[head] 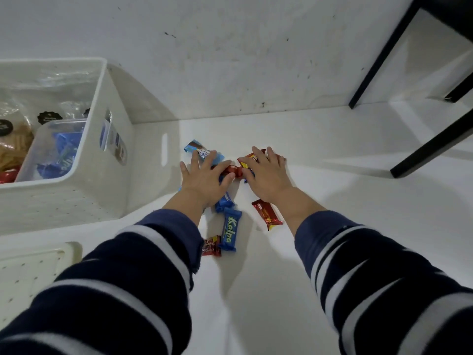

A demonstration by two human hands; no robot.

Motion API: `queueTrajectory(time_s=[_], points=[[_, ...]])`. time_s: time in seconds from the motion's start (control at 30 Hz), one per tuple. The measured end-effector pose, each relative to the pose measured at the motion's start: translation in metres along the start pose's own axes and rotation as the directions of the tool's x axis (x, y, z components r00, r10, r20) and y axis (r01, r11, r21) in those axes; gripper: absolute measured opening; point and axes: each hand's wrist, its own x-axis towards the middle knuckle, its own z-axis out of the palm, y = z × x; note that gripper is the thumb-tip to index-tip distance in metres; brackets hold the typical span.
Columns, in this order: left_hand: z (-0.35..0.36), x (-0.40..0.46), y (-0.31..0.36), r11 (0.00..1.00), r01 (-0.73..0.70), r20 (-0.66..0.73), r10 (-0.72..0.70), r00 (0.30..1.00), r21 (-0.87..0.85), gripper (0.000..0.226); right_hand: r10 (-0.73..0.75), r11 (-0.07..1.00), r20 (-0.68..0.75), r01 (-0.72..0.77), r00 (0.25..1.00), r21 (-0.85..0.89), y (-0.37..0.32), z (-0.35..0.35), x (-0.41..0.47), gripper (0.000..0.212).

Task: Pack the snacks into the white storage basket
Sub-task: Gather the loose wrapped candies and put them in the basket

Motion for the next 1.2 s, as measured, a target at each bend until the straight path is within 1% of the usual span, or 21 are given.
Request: queueTrajectory(time_s=[0.1, 0.2, 0.27, 0.37, 0.43, 0.47, 0.57, 0.63, 0.7, 0.77, 0.83, 0.93, 1.0, 1.1, 1.2], points=[[0.002, -0.008, -0.002, 1.0, -0.01, 0.006, 0.01, 1.0, 0.009, 0.051, 0.008, 1.0, 0.011, -0.009, 1.0, 0.022, 0.002, -0.001, -0.011, 0.045], [0.001, -0.03, -0.006, 0.999, -0.026, 0.023, 0.025, 0.999, 0.036, 0.057, 0.024, 0.998, 0.063, -0.028, 0.998, 0.061, 0.006, -0.003, -0.031, 0.05], [0.0, -0.047, -0.008, 0.997, -0.033, 0.053, 0.03, 0.998, 0.065, 0.065, 0.02, 0.999, 0.08, -0.024, 0.997, 0.046, 0.009, -0.003, -0.044, 0.054], [0.004, -0.076, -0.01, 0.998, -0.035, 0.068, 0.031, 0.997, 0.053, 0.089, 0.007, 1.0, 0.069, -0.008, 0.998, 0.006, 0.009, 0.002, -0.065, 0.059], [0.011, -0.095, -0.015, 0.998, -0.052, 0.046, 0.05, 0.998, 0.04, 0.1, 0.012, 0.999, 0.065, -0.015, 0.998, 0.045, 0.004, 0.006, -0.08, 0.063], [0.016, -0.104, -0.019, 0.997, -0.067, 0.016, 0.066, 0.998, 0.041, 0.1, 0.011, 0.997, 0.065, -0.016, 0.998, 0.079, 0.0, 0.008, -0.088, 0.066], [0.03, -0.125, -0.028, 0.99, -0.112, -0.075, 0.118, 0.99, 0.081, 0.087, -0.013, 0.991, 0.075, 0.003, 0.997, 0.132, -0.01, 0.013, -0.109, 0.077], [0.037, -0.13, -0.03, 0.989, -0.121, -0.12, 0.131, 0.984, 0.091, 0.077, -0.041, 0.995, 0.066, 0.035, 0.997, 0.091, -0.015, 0.018, -0.12, 0.086], [0.044, -0.131, -0.031, 0.989, -0.132, -0.177, 0.143, 0.974, 0.07, 0.07, -0.066, 0.996, 0.039, 0.063, 0.997, 0.06, -0.018, 0.024, -0.13, 0.088], [0.047, -0.132, -0.031, 0.987, -0.156, -0.234, 0.158, 0.959, 0.027, 0.066, -0.077, 0.996, 0.006, 0.077, 0.997, 0.041, -0.02, 0.031, -0.137, 0.084], [0.048, -0.135, -0.031, 0.986, -0.165, -0.283, 0.163, 0.945, 0.015, 0.06, -0.076, 0.997, -0.047, 0.077, 0.996, 0.005, -0.021, 0.036, -0.142, 0.075], [0.048, -0.141, -0.03, 0.98, -0.2, -0.352, 0.19, 0.916, 0.01, 0.051, -0.133, 0.988, -0.197, 0.115, 0.971, -0.099, -0.022, 0.042, -0.147, 0.059], [0.05, -0.144, -0.031, 0.977, -0.212, -0.379, 0.203, 0.903, 0.019, 0.046, -0.158, 0.982, -0.269, 0.122, 0.95, -0.145, -0.023, 0.046, -0.149, 0.053], [0.052, -0.15, -0.028, 0.976, -0.22, -0.398, 0.2, 0.895, -0.005, 0.039, -0.166, 0.979, -0.299, 0.12, 0.94, -0.164, -0.025, 0.049, -0.152, 0.051], [0.05, -0.157, -0.026, 0.973, -0.222, -0.406, 0.179, 0.896, -0.061, 0.031, -0.165, 0.983, -0.285, 0.134, 0.944, -0.126, -0.029, 0.051, -0.156, 0.051]])
